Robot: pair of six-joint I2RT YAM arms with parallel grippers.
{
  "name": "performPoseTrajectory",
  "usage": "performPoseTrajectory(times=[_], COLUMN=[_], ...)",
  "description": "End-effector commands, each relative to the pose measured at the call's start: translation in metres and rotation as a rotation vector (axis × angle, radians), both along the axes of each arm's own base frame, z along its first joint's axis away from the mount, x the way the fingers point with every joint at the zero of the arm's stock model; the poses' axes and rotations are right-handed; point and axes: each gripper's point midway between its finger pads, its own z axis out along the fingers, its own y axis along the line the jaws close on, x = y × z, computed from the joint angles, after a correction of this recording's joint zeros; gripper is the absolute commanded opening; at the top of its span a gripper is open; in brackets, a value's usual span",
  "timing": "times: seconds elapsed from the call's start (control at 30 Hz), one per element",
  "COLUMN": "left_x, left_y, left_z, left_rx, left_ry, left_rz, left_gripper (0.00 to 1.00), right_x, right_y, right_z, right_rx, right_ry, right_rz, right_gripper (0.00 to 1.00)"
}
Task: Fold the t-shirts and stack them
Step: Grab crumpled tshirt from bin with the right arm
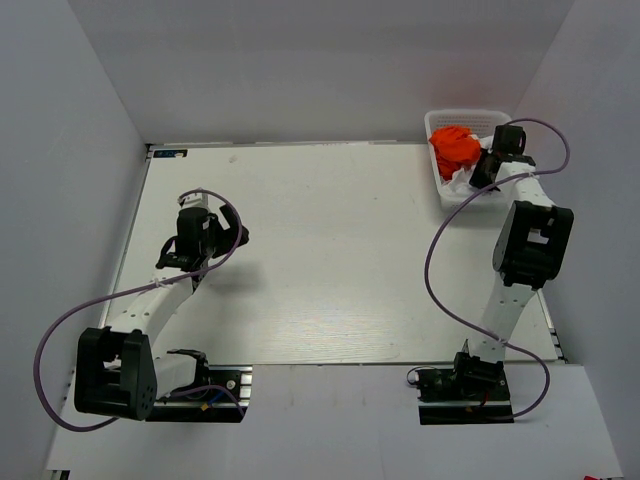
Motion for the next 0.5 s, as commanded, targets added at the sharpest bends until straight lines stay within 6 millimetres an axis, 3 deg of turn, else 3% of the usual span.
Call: performPoseTrajectory(times=[0.0, 0.03, 0.07, 0.1, 0.13, 0.2, 0.23, 0.3, 0.33, 0.47], left_x=[0.006, 0.006, 0.006, 0.006, 0.003, 0.002, 0.003, 0.002, 0.002, 0.001], left_y=[-0.005, -0.005, -0.004, -0.004, -0.004, -0.006, -0.009, -0.010, -0.010, -0.010], left_z=[0.018, 0.018, 0.022, 0.022, 0.021, 0.023, 0.029, 0.030, 0.030, 0.034], left_rx=[-0.007, -0.007, -0.008, -0.008, -0.008, -0.024, -0.033, -0.039, -0.039, -0.040], left_ry=[-0.043, -0.043, -0.052, -0.052, -0.054, -0.063, -0.084, -0.094, -0.094, -0.107], left_rz=[-0.021, -0.021, -0.021, -0.021, -0.021, -0.026, -0.037, -0.045, -0.045, -0.045], left_gripper=[1.00, 1.00, 1.00, 1.00, 1.00, 1.00, 1.00, 1.00, 1.00, 1.00], right_x=[0.015, 0.014, 0.013, 0.011, 0.008, 0.001, -0.008, -0.015, -0.025, -0.050], right_y=[0.003, 0.002, 0.002, 0.001, 0.000, -0.004, -0.008, -0.013, -0.014, -0.010], right_z=[0.060, 0.065, 0.088, 0.098, 0.142, 0.159, 0.196, 0.220, 0.252, 0.333], right_rx=[0.013, 0.002, -0.013, -0.019, -0.043, -0.072, -0.109, -0.154, -0.184, -0.231], right_ry=[-0.158, -0.179, -0.238, -0.261, -0.367, -0.411, -0.497, -0.542, -0.606, -0.789], right_rz=[0.020, 0.014, 0.017, 0.007, 0.001, -0.020, -0.039, -0.050, -0.054, -0.049], right_gripper=[0.00, 0.00, 0.00, 0.00, 0.00, 0.00, 0.00, 0.00, 0.00, 0.00])
